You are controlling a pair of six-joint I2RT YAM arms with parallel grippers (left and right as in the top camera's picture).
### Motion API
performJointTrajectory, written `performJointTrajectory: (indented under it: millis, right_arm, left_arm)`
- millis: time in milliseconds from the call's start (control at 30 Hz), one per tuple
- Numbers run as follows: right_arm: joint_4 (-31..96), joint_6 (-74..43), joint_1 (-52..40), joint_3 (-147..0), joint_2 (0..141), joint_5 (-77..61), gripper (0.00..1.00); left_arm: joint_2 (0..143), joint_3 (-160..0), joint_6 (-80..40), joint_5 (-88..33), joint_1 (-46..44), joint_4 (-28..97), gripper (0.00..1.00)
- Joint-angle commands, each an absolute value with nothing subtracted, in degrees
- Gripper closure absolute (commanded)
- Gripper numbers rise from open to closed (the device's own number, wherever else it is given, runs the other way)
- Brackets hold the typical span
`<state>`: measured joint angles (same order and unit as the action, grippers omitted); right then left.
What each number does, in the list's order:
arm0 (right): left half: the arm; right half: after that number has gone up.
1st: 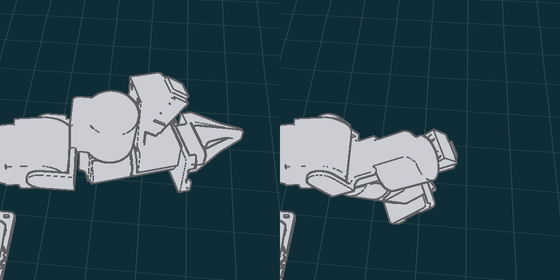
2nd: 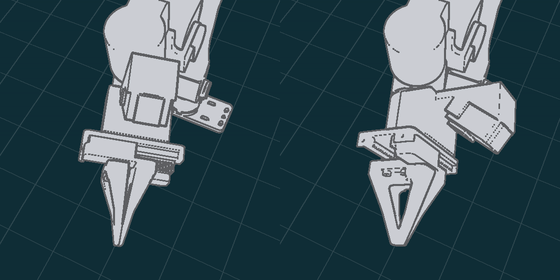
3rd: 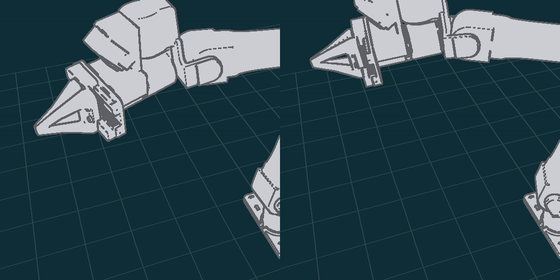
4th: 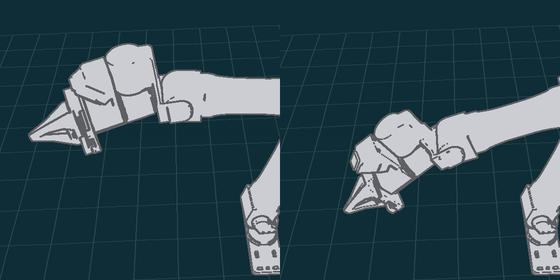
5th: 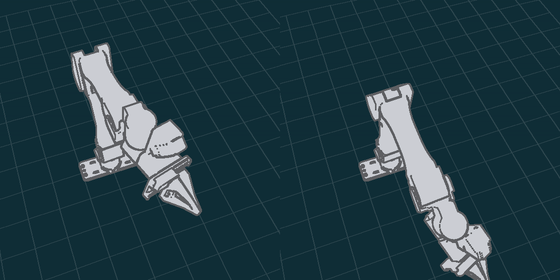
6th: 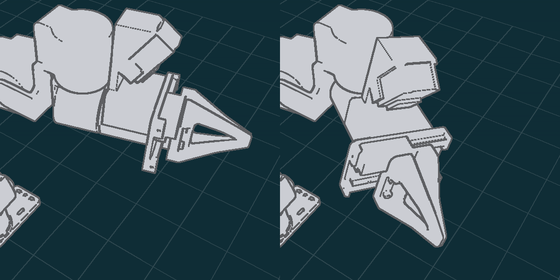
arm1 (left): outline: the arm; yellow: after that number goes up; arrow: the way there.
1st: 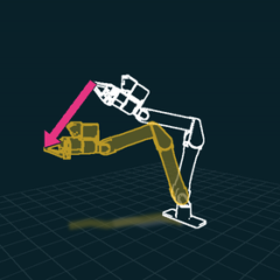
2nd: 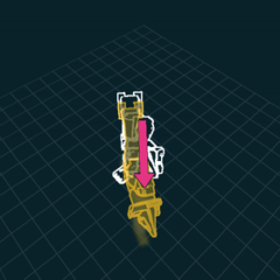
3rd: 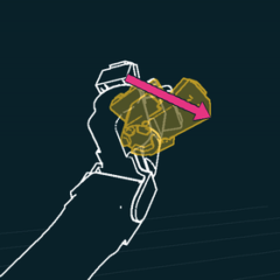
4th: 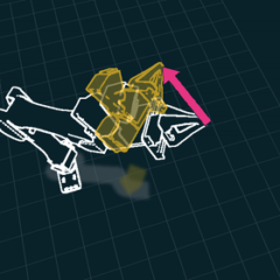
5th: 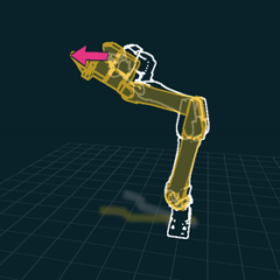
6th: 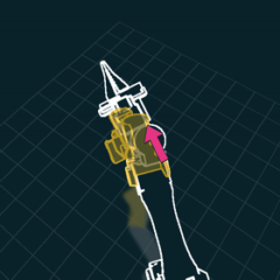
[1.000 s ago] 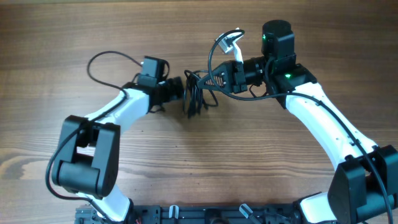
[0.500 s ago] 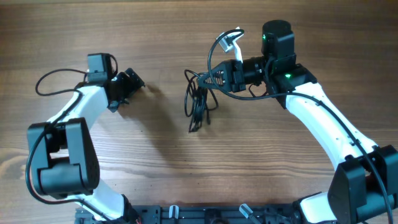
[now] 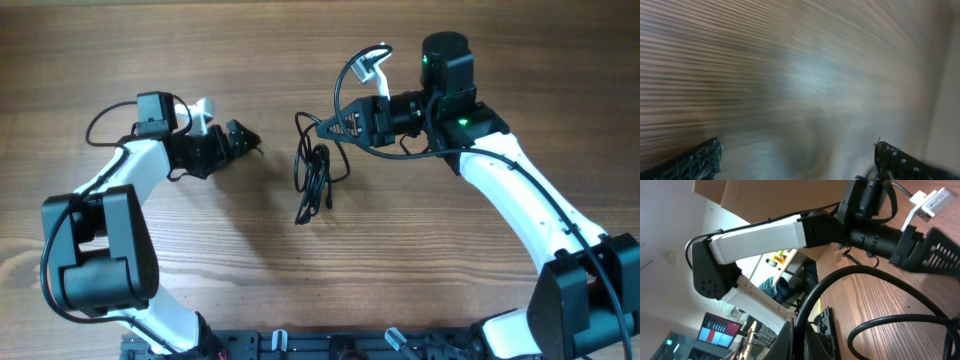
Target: Untangle cables
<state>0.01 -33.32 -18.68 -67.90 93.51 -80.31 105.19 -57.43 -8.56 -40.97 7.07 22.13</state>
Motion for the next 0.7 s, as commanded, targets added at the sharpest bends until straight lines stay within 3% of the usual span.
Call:
performJointTrajectory:
  millis: [0,200,433,667]
  right_arm:
    - [-4.1,-36.9,-18.7,-68.9,92.5,-83.1,0.96]
    - [-12.5,-44.1,-18.7,-68.9,92.5,-84.8,0.96]
    - [-13.3,-44.3,-18.7,-68.9,92.5,-85.2,0.96]
    - [-13.4,-44.3,-18.7,-68.9,92.5,-85.2,0.96]
  left_arm:
    - [106.7,-55.7,6.2,-55.0,4.4,22.1,0.0]
    - [111.9,-55.7,10.3,-62.8,0.1,17.9,0.0]
    - [114.8,-55.7,10.3,-83.5,-0.5,9.8,0.0]
    - [114.8,-55.7,10.1,-82.6,-3.5,9.6,0.0]
